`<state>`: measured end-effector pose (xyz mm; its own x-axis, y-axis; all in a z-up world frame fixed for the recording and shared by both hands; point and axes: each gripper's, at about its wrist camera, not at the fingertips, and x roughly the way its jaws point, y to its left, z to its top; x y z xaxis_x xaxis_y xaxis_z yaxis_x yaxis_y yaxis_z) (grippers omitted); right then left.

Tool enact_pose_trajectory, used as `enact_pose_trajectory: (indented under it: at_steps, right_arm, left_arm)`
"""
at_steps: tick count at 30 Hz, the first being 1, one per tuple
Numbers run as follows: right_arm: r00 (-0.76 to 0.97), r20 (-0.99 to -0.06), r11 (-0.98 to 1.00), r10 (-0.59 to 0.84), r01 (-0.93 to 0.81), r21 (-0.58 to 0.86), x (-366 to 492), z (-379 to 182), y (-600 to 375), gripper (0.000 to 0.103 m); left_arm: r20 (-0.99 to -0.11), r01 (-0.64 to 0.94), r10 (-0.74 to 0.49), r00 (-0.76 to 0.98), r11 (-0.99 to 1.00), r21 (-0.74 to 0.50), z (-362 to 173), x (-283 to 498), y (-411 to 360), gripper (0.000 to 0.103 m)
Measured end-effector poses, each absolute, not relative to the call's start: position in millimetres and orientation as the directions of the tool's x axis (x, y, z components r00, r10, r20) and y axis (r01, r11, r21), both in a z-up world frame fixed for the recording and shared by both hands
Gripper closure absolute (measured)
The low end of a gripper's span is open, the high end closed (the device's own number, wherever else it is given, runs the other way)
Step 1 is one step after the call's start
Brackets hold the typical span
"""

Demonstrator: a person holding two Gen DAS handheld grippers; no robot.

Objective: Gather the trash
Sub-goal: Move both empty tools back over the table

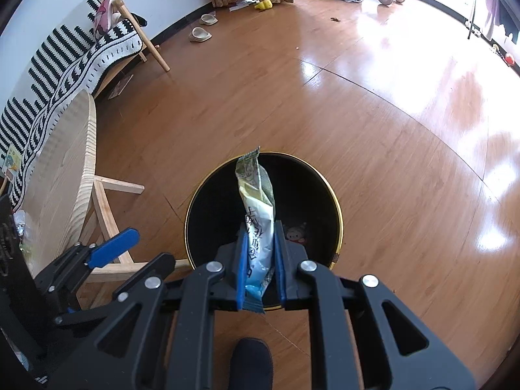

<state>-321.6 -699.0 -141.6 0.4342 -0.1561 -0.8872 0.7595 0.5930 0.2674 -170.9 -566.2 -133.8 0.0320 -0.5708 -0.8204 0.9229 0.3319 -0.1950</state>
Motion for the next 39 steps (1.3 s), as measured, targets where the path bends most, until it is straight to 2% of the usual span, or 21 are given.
enact_pose_trajectory:
  at_steps: [6,7,8,10,16,21,23,31,39]
  right_arm:
    - [0.426,-0.890,0.588,-0.161,0.766,0.261,-316.4,-139.9,-700.5,0.086]
    - [0.421,-0.892,0.585,-0.163,0.770,0.256,-314.8,-139.7,-701.9,0.077]
    - [0.419,-0.892,0.581,-0.170,0.773,0.253,-313.7,-138.4,-701.9,0.060]
    - [0.419,-0.887,0.578,-0.193,0.779,0.243,-310.4,-132.7,-700.1,0.037]
    - [0.458,-0.866,0.613,-0.201,0.749,0.253,-284.1,-113.2,-677.6,0.037]
    - [0.511,-0.841,0.685,-0.179,0.678,0.267,-242.9,-91.7,-640.7,0.036]
    - [0.538,-0.828,0.716,-0.158,0.640,0.279,-219.6,-82.3,-619.5,0.035]
    - [0.621,-0.783,0.869,0.027,0.373,0.326,-98.5,-46.5,-487.4,0.033]
    - [0.577,-0.791,0.941,0.206,0.107,0.322,-23.6,-40.8,-340.2,0.030]
  left_arm:
    - [-0.803,0.917,-0.595,0.029,0.335,-0.215,-114.0,-163.3,-548.9,0.040]
    - [-0.800,0.916,-0.599,0.029,0.337,-0.219,-110.6,-162.3,-545.6,0.039]
    - [-0.795,0.914,-0.605,0.032,0.340,-0.222,-105.1,-159.9,-540.2,0.039]
    - [-0.786,0.910,-0.617,0.039,0.346,-0.227,-95.3,-155.0,-530.2,0.037]
    - [-0.757,0.891,-0.646,0.094,0.394,-0.225,-63.5,-133.4,-485.9,0.032]
    - [-0.748,0.851,-0.634,0.198,0.490,-0.190,-39.6,-99.8,-426.5,0.020]
    - [-0.745,0.813,-0.613,0.262,0.556,-0.171,-30.4,-78.0,-394.4,0.019]
    - [-0.724,0.635,-0.530,0.442,0.755,-0.164,0.6,-4.6,-253.6,0.018]
    - [-0.709,0.404,-0.391,0.586,0.900,-0.162,14.0,47.8,-80.0,0.017]
